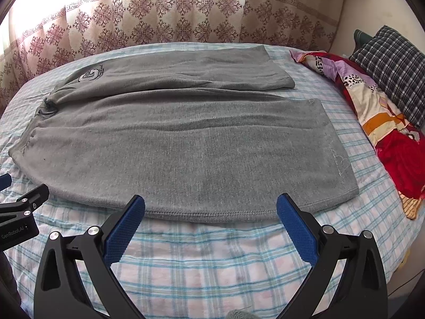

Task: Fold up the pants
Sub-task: 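Move both grippers open over the grey sweatpants toward the waistband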

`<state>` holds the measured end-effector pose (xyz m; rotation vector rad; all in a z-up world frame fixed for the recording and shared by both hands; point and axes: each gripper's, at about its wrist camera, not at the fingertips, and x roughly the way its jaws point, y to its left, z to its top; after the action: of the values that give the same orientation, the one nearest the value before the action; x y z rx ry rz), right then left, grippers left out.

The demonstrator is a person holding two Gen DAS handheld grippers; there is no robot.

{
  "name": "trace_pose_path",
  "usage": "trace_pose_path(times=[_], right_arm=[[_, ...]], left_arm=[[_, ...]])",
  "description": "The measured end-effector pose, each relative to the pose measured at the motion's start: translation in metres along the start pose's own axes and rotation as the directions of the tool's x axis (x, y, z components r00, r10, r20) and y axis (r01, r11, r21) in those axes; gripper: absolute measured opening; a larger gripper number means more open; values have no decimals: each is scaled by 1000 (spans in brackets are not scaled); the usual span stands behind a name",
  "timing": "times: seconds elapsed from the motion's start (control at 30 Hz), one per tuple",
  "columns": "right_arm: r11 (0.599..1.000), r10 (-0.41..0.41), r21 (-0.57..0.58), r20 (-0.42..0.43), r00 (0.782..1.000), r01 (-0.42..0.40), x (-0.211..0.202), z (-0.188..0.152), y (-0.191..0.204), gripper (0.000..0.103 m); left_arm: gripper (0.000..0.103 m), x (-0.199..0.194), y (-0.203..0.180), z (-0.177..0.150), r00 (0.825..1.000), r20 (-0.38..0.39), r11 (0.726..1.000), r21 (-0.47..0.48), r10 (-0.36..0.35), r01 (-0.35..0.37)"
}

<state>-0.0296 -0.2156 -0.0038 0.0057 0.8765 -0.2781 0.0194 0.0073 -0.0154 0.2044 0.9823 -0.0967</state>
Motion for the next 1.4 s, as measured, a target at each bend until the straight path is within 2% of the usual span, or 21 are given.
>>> trace_pose_path(times=[0.33, 0.57, 0.77, 0.87, 1.0, 1.1, 1.13, 1.27, 1.4], right_arm=[[1000, 7, 2, -15, 1000, -7, -3, 0, -1, 98], [1000, -24, 4, -36, 999, 24, 17, 7, -10, 98], [999, -43, -8, -24, 999, 43, 39, 19, -13, 98], [998, -56, -39, -32, 998, 54, 55, 26, -11, 98], [999, -31, -40, -109, 994, 26, 79, 27, -14, 98], [999, 37, -7, -233, 972, -40, 100, 13, -24, 98], [999, 45, -11, -211, 976, -48, 97, 11, -25, 98], [998, 35, -40, -219, 975, -45, 94, 3, -22, 98], [998, 42, -46, -224, 974, -53, 94, -1, -20, 98]], left_arm=[[100, -7, -7, -1, 1000, -9, 1000, 4, -25, 25], [100, 5, -12, 15, 1000, -6, 999, 51, 18, -18], [100, 28, -20, 32, 999, -20, 998, 52, -36, 37], [100, 43, -23, 35, 997, -52, 997, 48, -62, 64], [100, 61, -29, 34, 993, -70, 994, 52, -93, 96], [100, 73, -30, 23, 985, -137, 992, 56, -104, 113], [100, 76, -29, 19, 981, -155, 991, 52, -113, 122], [101, 74, -25, 8, 981, -150, 990, 46, -123, 131], [101, 71, -26, -1, 989, -95, 991, 53, -116, 121]])
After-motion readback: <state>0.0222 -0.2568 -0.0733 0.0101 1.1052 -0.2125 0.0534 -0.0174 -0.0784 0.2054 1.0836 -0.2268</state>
